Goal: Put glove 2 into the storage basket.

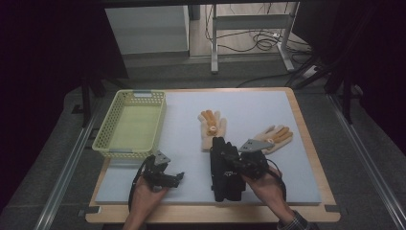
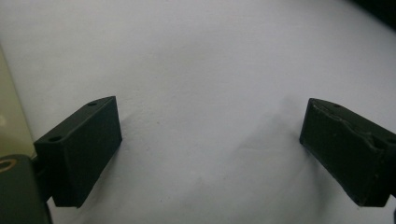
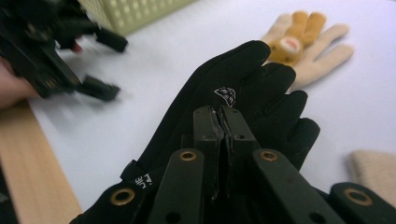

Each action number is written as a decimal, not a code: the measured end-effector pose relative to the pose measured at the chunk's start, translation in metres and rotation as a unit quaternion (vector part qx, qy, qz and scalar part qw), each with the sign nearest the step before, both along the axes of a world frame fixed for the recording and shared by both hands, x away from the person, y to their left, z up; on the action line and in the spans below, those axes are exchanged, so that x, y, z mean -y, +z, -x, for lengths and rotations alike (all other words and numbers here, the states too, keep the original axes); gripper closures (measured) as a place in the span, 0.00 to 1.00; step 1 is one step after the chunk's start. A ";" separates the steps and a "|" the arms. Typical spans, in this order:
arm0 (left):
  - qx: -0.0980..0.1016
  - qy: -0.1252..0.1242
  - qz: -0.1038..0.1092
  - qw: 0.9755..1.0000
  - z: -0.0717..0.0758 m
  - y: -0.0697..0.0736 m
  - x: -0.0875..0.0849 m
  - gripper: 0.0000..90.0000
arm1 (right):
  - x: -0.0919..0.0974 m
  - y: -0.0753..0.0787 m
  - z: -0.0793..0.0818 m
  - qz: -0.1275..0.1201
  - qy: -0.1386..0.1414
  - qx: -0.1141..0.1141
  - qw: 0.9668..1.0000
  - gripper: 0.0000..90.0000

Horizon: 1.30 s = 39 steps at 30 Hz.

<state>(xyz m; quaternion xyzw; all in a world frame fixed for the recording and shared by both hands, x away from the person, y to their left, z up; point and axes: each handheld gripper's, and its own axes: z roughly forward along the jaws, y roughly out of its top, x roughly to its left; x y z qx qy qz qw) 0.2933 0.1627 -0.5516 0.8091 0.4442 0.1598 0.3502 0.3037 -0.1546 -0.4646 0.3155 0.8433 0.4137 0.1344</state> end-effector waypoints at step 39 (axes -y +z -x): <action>-0.008 -0.003 -0.007 1.000 0.000 0.001 -0.005 0.03 | 0.024 -0.064 0.022 0.037 0.056 -0.046 0.997 0.86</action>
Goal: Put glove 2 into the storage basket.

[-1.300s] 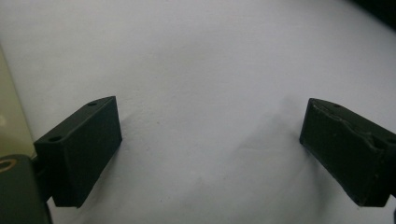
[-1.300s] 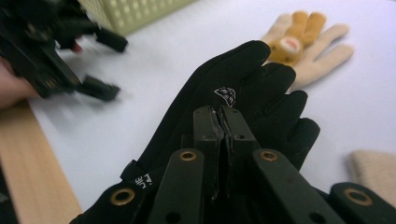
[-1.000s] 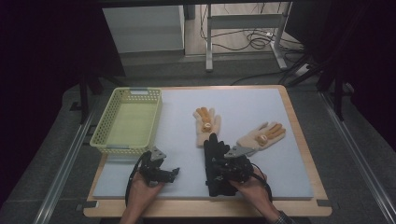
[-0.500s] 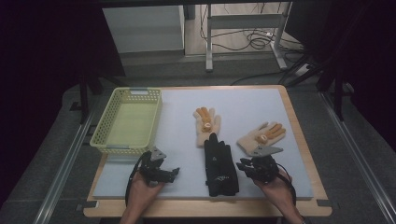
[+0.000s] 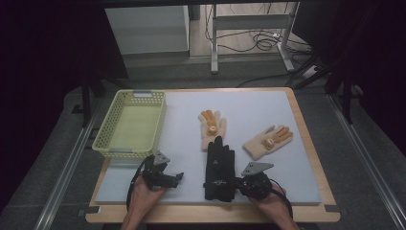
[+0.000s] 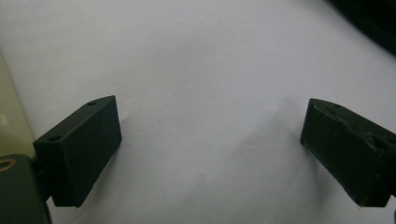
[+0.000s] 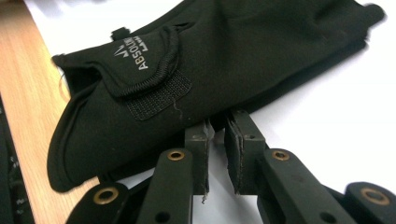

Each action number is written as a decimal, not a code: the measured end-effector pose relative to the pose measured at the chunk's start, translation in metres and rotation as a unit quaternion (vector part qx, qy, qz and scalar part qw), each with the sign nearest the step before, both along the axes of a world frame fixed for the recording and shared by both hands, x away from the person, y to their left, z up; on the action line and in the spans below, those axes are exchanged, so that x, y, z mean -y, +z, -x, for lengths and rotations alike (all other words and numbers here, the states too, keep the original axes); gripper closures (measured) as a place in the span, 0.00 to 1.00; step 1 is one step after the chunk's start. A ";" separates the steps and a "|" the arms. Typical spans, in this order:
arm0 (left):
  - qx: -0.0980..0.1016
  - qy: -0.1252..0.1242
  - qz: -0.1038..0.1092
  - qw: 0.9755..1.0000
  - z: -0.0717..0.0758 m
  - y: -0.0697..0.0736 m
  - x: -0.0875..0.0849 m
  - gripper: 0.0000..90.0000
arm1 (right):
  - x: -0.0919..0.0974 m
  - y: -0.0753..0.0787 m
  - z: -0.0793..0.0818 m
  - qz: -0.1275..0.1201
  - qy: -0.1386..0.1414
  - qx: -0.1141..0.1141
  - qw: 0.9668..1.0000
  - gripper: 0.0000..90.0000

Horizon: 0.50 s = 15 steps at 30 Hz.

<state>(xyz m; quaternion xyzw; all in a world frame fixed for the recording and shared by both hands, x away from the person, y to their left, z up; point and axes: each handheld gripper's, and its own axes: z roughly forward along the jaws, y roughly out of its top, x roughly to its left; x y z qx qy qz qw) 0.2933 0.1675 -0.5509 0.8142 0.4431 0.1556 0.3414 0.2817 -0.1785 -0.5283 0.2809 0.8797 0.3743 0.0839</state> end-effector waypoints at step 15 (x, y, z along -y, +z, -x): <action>0.001 -0.009 0.000 1.000 0.004 -0.001 -0.019 0.03 | -0.044 -0.004 -0.009 -0.005 0.024 0.006 1.000 0.86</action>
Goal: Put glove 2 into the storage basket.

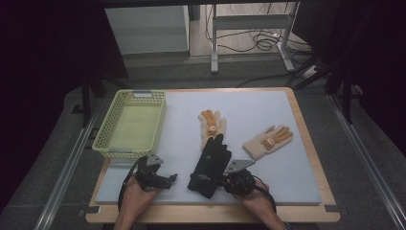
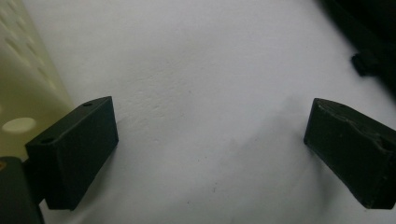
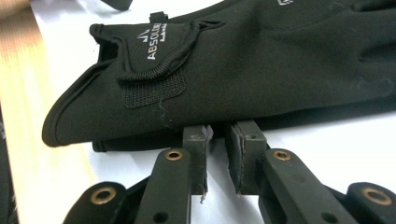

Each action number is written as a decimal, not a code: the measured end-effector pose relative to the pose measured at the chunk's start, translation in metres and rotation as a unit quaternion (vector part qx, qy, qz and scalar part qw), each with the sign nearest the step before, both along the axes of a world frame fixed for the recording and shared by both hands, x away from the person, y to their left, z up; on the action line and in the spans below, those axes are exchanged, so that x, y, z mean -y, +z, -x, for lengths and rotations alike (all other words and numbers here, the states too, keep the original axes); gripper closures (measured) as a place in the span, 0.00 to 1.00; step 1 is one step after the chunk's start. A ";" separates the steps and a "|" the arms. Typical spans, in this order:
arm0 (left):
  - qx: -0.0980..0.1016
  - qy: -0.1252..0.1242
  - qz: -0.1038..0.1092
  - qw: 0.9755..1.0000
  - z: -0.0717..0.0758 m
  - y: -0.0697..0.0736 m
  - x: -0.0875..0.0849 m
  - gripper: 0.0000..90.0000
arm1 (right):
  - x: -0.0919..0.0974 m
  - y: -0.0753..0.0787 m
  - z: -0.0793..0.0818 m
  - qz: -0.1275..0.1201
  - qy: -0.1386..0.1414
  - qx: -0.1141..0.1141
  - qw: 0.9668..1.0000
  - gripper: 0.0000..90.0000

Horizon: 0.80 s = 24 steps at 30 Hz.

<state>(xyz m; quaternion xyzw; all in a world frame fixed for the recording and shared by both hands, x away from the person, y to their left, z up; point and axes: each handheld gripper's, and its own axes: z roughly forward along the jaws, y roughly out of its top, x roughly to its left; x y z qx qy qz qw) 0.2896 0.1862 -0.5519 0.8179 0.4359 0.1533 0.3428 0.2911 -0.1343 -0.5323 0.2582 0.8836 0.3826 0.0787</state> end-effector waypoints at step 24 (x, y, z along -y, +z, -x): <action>0.003 0.003 0.000 1.000 0.001 -0.001 0.000 0.03 | -0.003 0.008 -0.015 0.025 -0.022 0.036 0.999 0.75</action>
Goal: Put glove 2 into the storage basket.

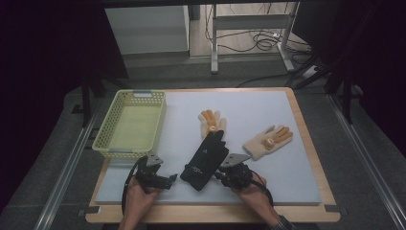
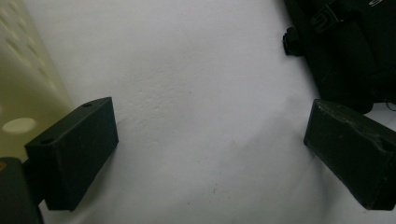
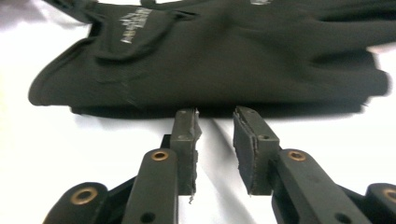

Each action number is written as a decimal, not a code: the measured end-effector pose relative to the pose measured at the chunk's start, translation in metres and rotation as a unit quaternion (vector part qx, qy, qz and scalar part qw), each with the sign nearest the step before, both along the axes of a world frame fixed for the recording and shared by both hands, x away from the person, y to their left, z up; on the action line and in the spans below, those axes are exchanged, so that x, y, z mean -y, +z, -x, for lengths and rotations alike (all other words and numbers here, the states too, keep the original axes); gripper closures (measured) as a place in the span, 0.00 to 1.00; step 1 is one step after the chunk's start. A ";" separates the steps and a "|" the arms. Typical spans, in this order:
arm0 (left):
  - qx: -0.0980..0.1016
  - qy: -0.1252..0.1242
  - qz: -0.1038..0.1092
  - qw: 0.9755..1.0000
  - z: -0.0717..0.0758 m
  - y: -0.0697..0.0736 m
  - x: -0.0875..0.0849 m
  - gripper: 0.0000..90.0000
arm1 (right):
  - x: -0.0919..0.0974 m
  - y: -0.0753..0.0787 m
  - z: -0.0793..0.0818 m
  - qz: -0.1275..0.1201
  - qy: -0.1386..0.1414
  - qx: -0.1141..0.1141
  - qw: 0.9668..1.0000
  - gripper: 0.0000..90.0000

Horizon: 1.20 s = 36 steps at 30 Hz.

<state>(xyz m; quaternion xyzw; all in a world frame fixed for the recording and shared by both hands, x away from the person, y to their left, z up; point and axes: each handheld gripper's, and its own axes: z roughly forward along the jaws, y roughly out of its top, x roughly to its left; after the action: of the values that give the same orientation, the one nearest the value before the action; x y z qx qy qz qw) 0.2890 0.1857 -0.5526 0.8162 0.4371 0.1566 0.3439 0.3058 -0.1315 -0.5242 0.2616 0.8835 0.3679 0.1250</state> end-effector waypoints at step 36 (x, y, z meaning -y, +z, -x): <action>-0.012 -0.010 0.020 1.000 0.003 0.009 0.001 0.07 | 0.100 -0.008 -0.006 -0.008 -0.098 0.012 0.995 0.32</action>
<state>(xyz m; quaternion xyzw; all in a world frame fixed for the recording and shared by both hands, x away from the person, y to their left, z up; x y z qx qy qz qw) 0.2863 0.1845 -0.5434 0.8156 0.4358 0.1345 0.3561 0.3118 -0.2318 -0.5324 0.3437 0.8490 0.3637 0.1694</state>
